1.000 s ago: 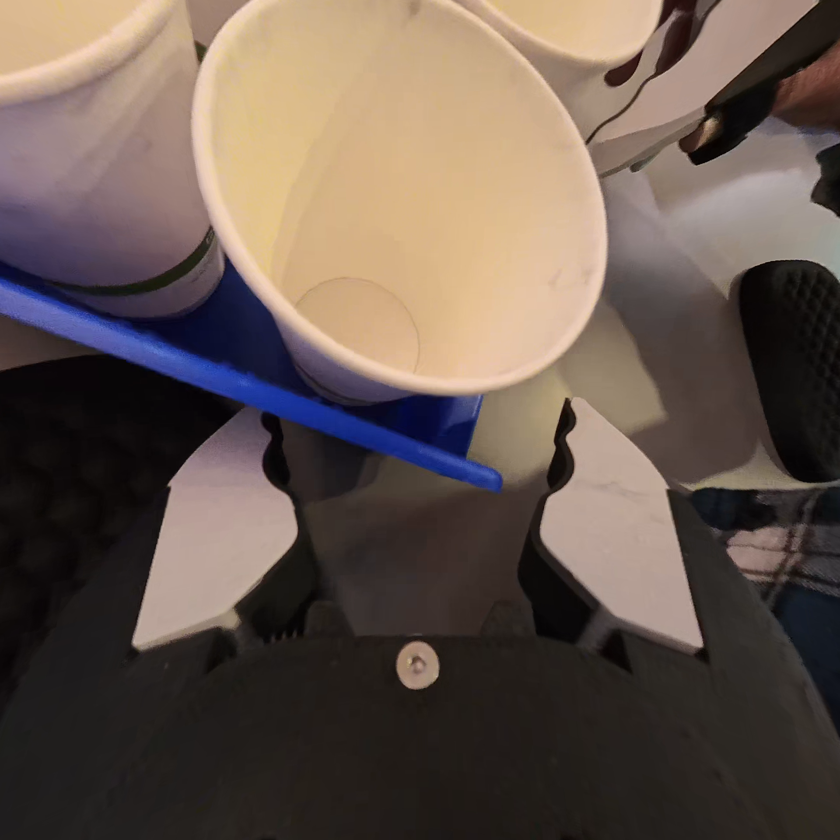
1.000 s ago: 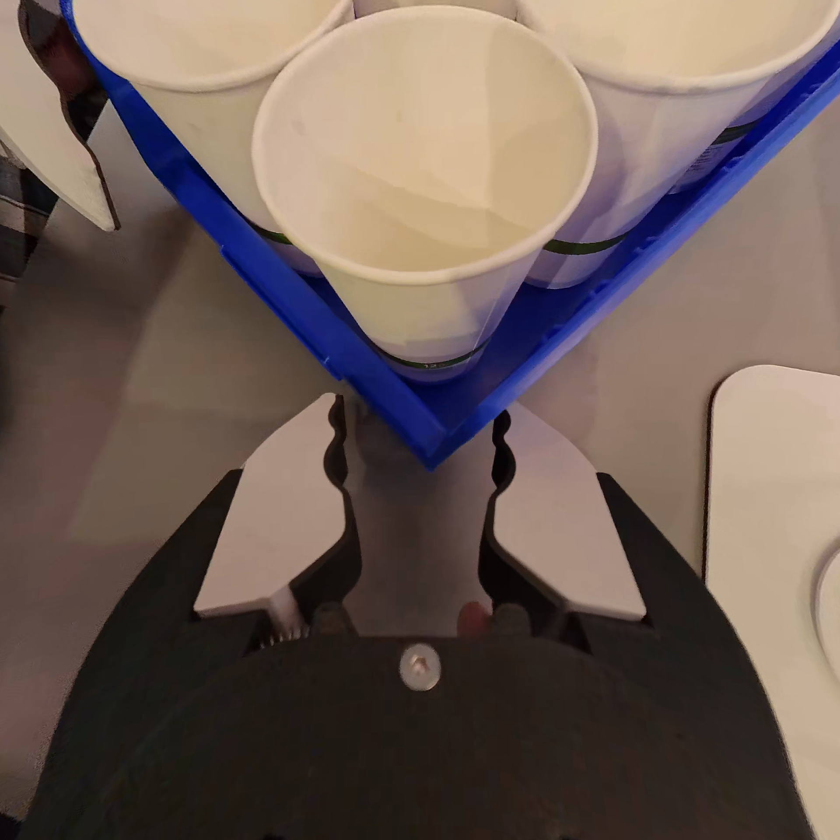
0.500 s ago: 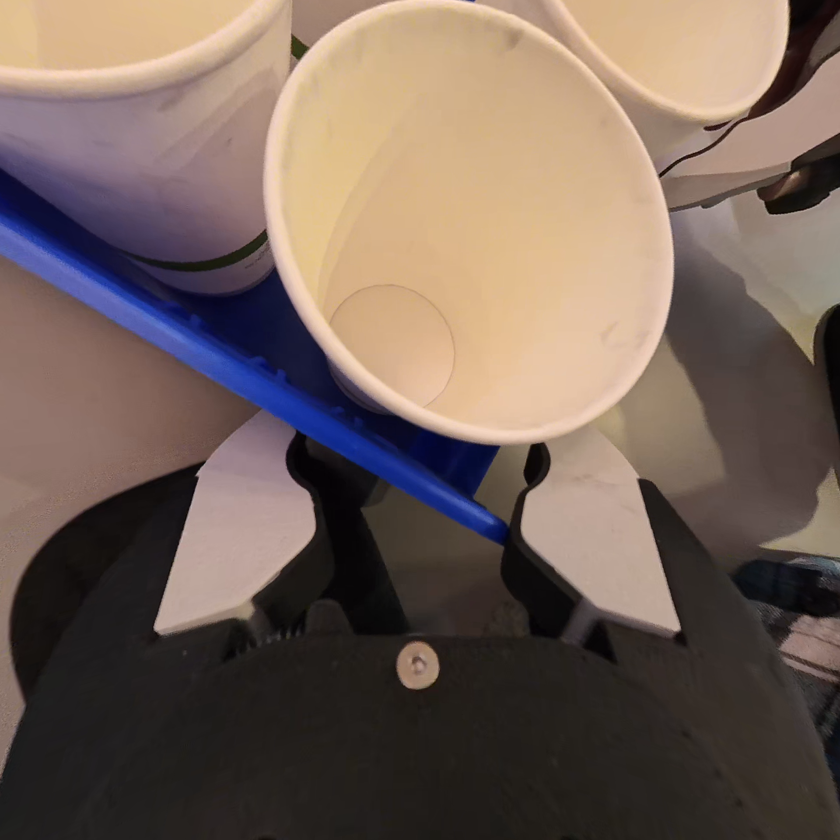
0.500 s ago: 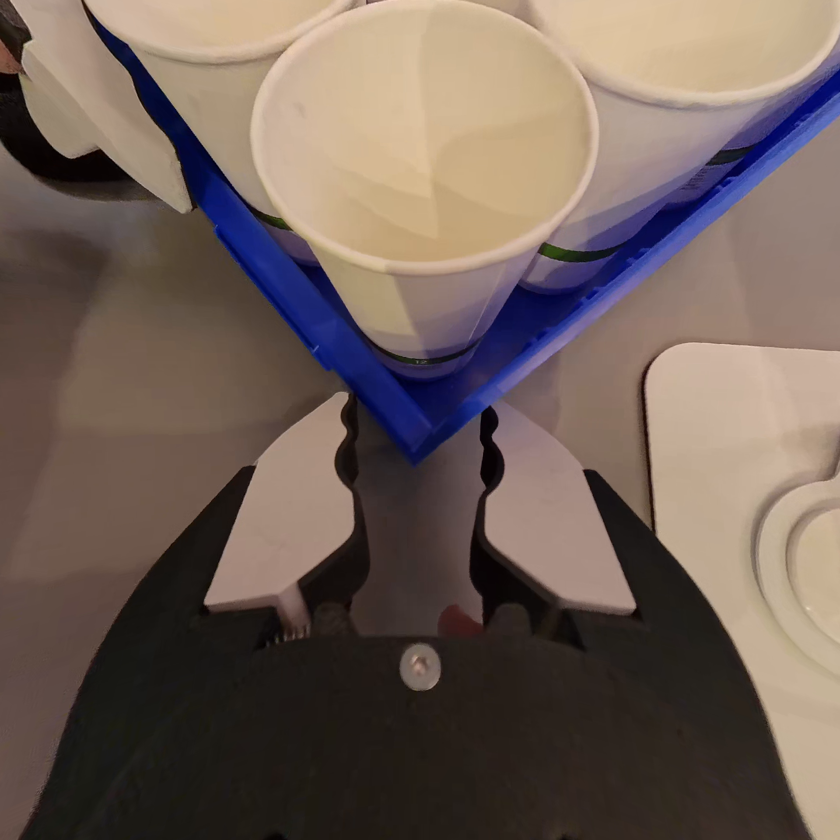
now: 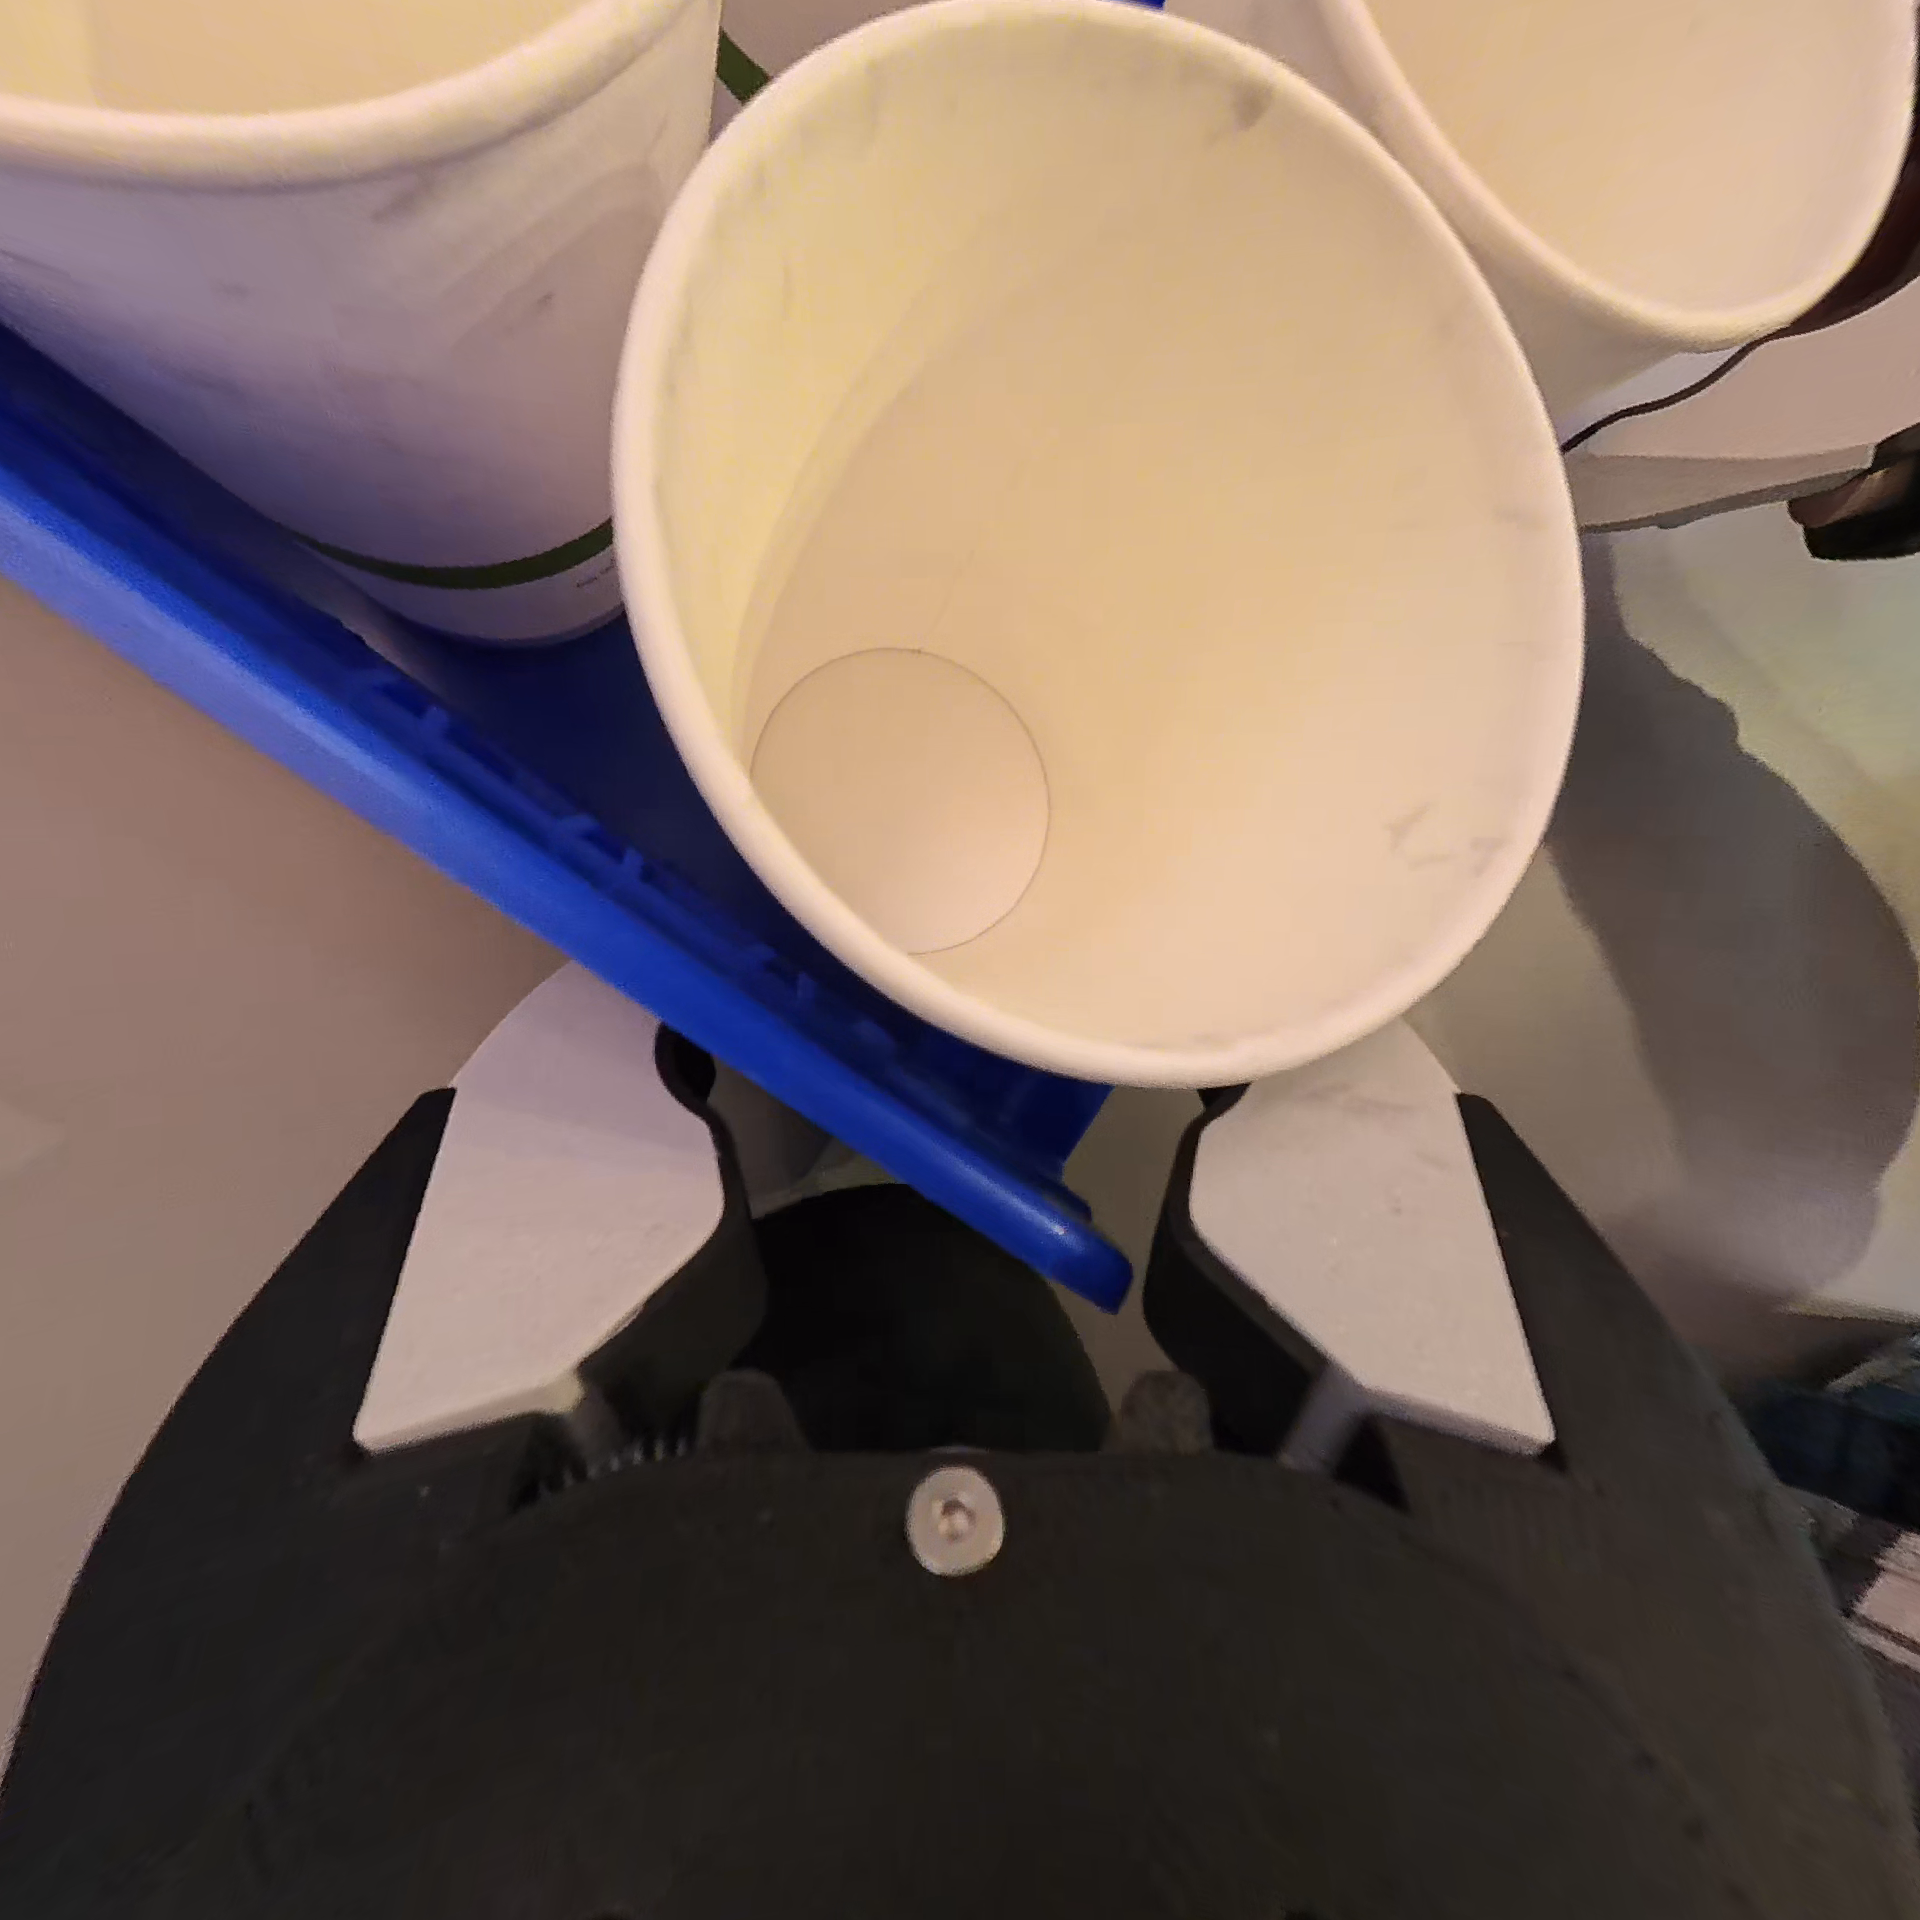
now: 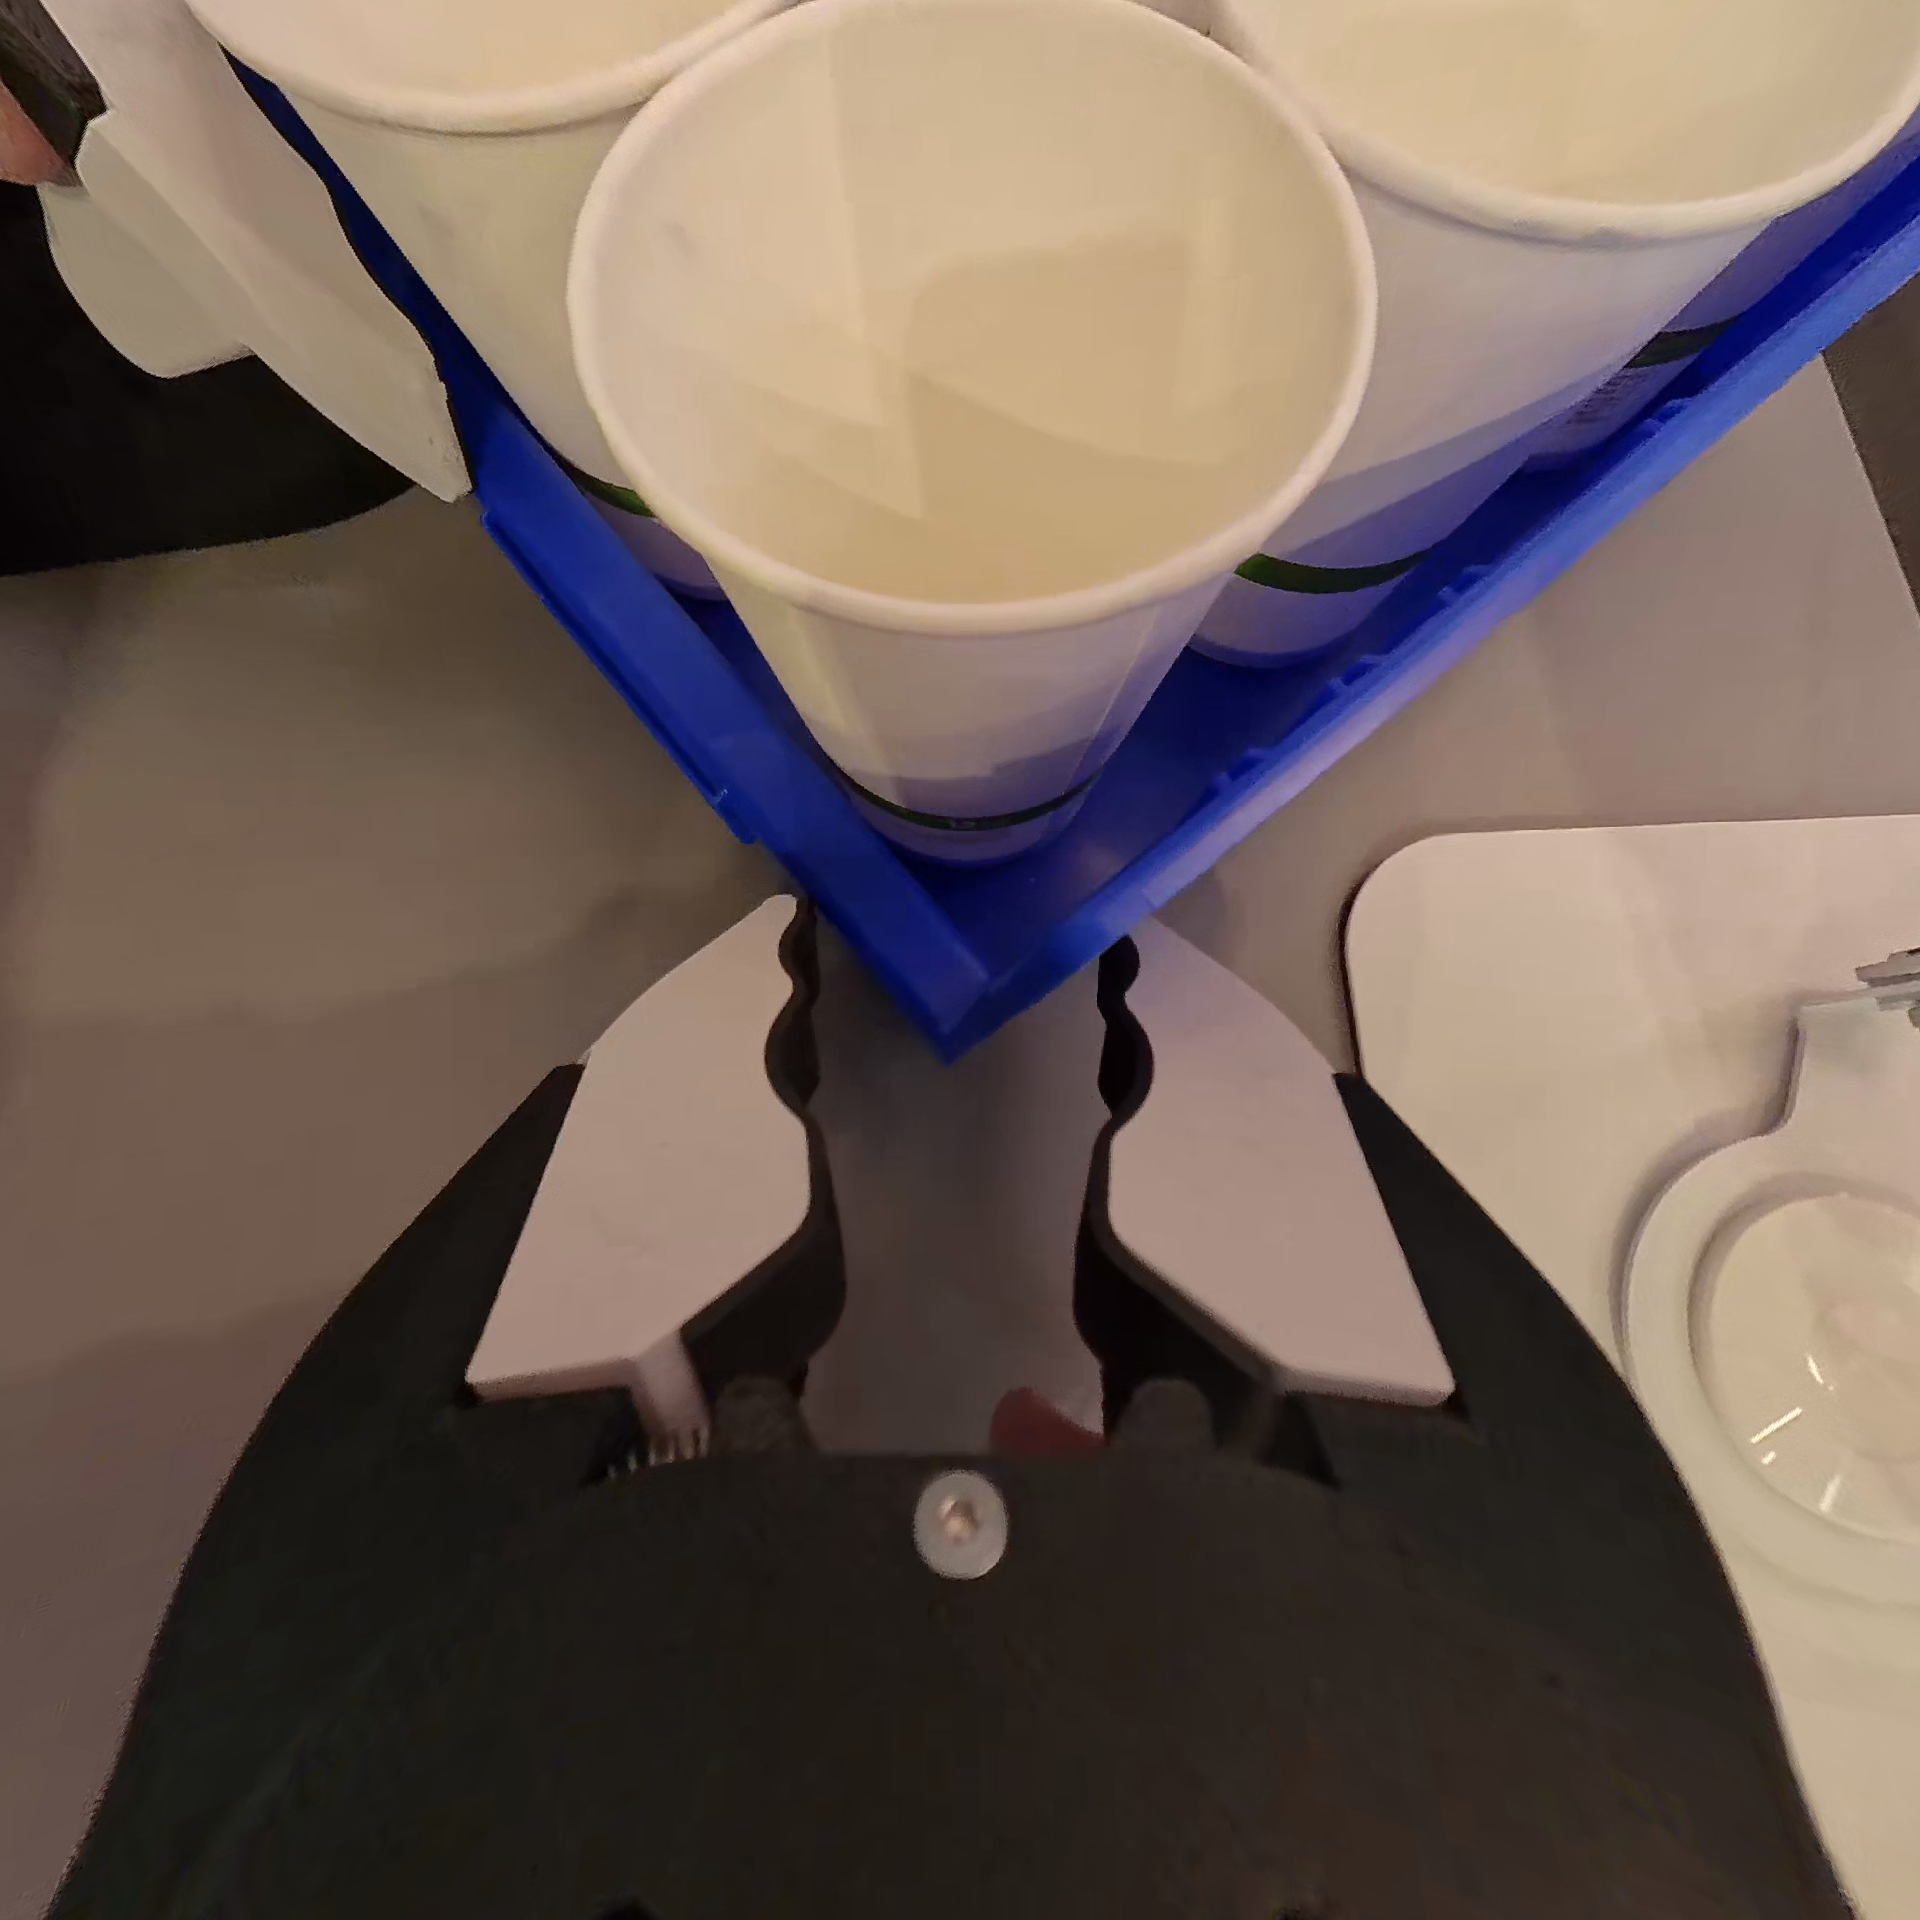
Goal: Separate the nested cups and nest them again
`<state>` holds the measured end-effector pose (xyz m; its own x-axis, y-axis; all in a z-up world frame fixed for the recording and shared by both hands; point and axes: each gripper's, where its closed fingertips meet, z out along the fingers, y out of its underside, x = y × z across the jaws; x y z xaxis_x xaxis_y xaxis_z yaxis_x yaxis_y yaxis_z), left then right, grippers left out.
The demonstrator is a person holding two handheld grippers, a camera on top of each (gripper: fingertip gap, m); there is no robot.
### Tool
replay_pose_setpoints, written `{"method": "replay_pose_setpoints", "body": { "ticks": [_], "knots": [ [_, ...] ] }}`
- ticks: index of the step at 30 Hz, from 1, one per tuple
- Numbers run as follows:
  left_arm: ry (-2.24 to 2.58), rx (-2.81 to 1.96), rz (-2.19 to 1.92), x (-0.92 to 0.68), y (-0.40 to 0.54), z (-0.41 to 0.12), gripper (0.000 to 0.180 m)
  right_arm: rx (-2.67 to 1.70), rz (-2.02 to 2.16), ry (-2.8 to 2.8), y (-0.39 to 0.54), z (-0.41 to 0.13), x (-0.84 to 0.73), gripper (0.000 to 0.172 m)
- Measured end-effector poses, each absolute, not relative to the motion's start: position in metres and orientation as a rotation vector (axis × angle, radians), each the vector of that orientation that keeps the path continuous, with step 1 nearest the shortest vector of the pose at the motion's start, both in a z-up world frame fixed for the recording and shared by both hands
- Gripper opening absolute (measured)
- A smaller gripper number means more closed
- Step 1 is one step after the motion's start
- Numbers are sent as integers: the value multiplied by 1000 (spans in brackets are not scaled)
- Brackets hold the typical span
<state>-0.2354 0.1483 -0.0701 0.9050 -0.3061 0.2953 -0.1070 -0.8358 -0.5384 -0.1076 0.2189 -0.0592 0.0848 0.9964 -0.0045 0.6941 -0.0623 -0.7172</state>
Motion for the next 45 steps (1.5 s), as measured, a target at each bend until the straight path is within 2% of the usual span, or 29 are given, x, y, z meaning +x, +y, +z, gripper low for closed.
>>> {"method": "replay_pose_setpoints", "body": {
  "ticks": [34, 42, 45],
  "knots": [
    [520, -2504, -695, -329, 173, -75, 94, -1888, 778, -1613, 206, -59, -187, 43],
    [643, -2489, -746, -356, 176, -75, 92, -1866, 798, -1722, 190, -66, -207, 35],
    [679, -2481, -762, -366, 179, -75, 91, -1850, 739, -1818, 184, -76, -213, 26]
  ]
}}
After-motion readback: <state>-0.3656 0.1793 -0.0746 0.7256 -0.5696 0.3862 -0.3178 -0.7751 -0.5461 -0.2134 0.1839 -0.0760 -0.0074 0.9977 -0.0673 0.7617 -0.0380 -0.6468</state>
